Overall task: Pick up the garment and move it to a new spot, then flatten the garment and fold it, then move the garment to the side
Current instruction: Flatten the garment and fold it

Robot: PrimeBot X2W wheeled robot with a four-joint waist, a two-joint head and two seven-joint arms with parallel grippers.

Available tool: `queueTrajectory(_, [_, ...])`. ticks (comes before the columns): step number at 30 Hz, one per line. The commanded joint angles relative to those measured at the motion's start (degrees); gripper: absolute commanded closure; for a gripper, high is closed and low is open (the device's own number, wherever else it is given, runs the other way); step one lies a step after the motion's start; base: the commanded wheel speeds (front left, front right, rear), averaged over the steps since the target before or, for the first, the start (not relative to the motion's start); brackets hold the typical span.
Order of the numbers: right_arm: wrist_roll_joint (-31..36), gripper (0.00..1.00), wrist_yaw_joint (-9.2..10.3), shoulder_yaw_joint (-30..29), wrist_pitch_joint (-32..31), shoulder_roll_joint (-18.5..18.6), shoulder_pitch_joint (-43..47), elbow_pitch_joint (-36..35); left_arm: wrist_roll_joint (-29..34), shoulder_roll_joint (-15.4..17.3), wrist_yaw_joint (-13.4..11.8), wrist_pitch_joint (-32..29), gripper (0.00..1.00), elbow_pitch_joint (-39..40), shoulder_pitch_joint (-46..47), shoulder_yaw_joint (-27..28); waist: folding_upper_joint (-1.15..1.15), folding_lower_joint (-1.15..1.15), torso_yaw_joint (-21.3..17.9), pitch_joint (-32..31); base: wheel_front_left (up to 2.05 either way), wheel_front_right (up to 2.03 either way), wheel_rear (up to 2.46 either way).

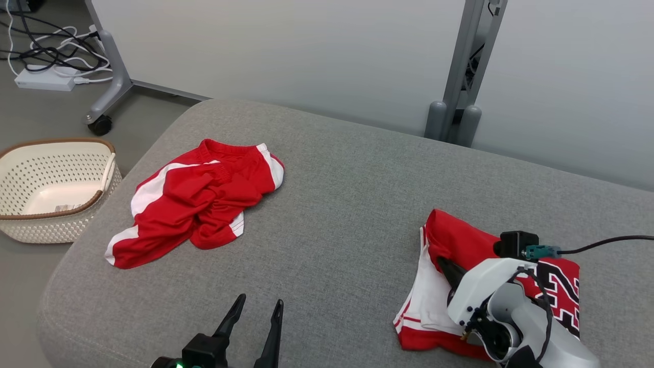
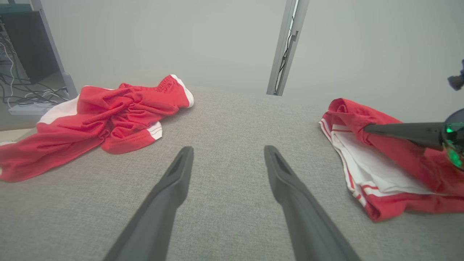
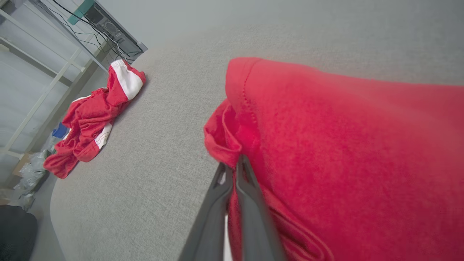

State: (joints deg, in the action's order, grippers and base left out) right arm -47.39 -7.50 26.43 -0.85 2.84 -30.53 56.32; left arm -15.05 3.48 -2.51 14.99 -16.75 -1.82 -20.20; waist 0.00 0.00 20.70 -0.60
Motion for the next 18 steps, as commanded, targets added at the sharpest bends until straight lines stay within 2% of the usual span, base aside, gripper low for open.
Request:
queueTrajectory(1, [-1.4,0.0,0.02,1.0,0.6,0.2,-0.5,-0.5,0.4,0.3,0.0,0.3,0.0,0.0,0.7,0.4,0.0,0.0,-0.6,-0.3,0.0,0.0,0.0])
queueTrajectory(9, [-5.7,0.0,0.02,3.9,5.4,0.3,-1.5,-3.4,0.5,0.2,0.2,0.3,0.0,0.2,0.2,0.7,0.0,0.0,-3.8,-1.5,0.0,0.0,0.0])
queueTrajectory(18, [0.4,0.0,0.02,1.3,12.7,2.1,-2.6,-0.7,0.3,0.0,-0.2,0.2,0.0,1.2,-0.7,1.4,0.0,0.0,-11.9,-2.8,0.0,0.0,0.0])
